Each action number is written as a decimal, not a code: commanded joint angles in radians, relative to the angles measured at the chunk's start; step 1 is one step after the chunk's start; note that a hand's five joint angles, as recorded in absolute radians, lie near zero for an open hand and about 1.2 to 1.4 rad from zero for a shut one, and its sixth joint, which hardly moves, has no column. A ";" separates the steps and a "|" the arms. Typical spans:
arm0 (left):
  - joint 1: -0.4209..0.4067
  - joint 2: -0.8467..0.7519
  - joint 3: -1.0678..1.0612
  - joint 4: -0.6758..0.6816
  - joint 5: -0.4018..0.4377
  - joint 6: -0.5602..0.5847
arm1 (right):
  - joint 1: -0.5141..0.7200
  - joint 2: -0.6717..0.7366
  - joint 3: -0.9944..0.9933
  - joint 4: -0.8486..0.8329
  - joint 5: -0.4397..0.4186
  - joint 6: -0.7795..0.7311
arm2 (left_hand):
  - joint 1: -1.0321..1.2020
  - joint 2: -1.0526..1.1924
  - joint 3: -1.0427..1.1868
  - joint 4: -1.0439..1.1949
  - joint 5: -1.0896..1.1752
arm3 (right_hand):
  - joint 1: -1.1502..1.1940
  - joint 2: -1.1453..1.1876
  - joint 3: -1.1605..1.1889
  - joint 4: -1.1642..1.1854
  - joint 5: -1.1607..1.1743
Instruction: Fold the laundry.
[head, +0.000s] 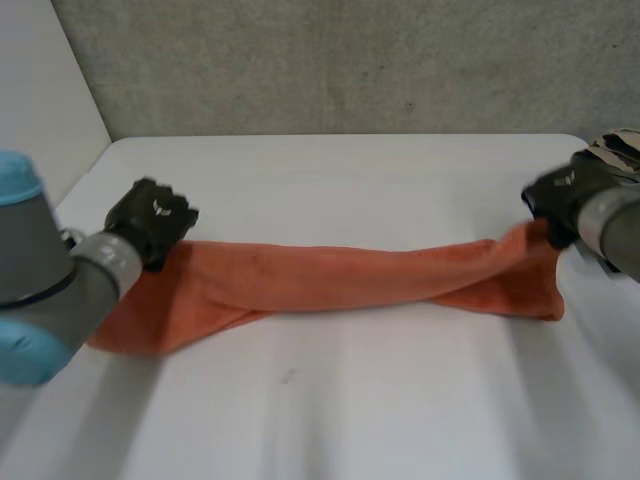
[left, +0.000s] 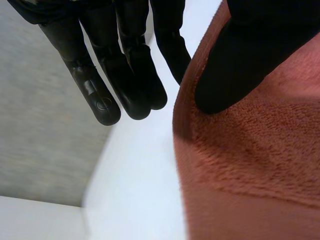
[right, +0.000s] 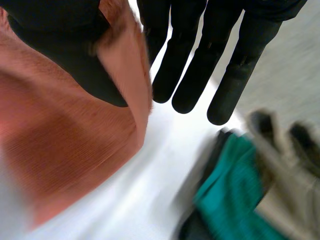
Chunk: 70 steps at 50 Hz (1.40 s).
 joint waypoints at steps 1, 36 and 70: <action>-0.025 -0.144 0.413 0.231 -0.093 0.036 | 0.023 0.050 -0.315 -0.264 0.022 0.237 | 0.237 0.195 0.200 0.192 0.246 | 0.275 0.221 0.207 0.198 0.206; -0.053 -0.070 -0.392 0.582 -0.073 -0.030 | -0.048 0.098 0.199 -0.407 -0.190 0.333 | 0.237 0.195 0.200 0.192 0.246 | 0.275 0.221 0.207 0.198 0.206; 0.228 0.144 -0.420 0.100 0.153 -0.493 | -0.117 0.084 0.271 -0.410 -0.190 0.282 | -0.655 -0.697 -0.692 -0.700 -0.647 | 0.275 0.221 0.207 0.198 0.206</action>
